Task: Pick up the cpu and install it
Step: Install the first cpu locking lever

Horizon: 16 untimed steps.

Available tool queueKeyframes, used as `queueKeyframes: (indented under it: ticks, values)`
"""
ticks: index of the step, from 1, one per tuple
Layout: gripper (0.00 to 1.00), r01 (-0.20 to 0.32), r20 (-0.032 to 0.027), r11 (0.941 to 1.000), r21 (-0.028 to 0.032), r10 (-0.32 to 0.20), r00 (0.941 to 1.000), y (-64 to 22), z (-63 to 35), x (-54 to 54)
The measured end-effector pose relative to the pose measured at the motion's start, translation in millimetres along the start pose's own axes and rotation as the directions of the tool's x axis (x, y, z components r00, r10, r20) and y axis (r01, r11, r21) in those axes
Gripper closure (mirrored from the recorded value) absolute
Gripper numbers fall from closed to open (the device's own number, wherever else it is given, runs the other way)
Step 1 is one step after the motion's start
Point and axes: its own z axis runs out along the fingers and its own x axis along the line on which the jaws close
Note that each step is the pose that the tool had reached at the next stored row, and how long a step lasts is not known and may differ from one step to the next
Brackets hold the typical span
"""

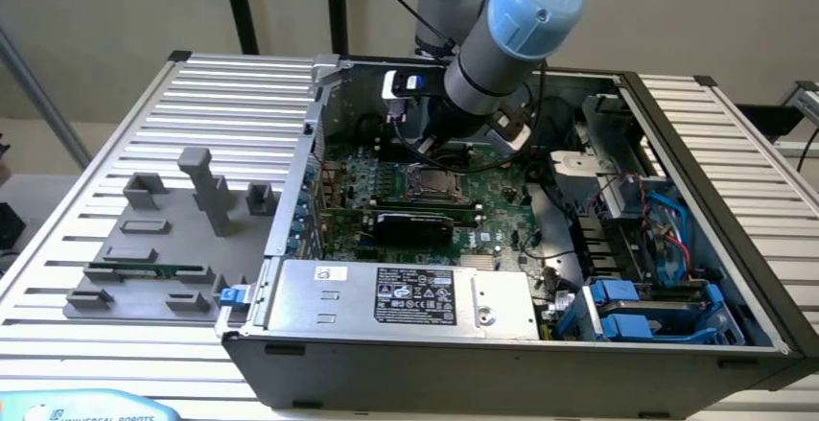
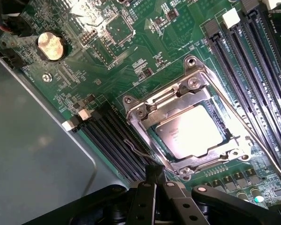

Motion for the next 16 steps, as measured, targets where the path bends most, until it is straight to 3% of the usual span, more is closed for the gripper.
queueKeyframes:
  ticks: [16]
  values:
    - [0.89,-0.001,0.0029,1.0,0.0039,0.001,1.0,6.3,-0.6,3.2]
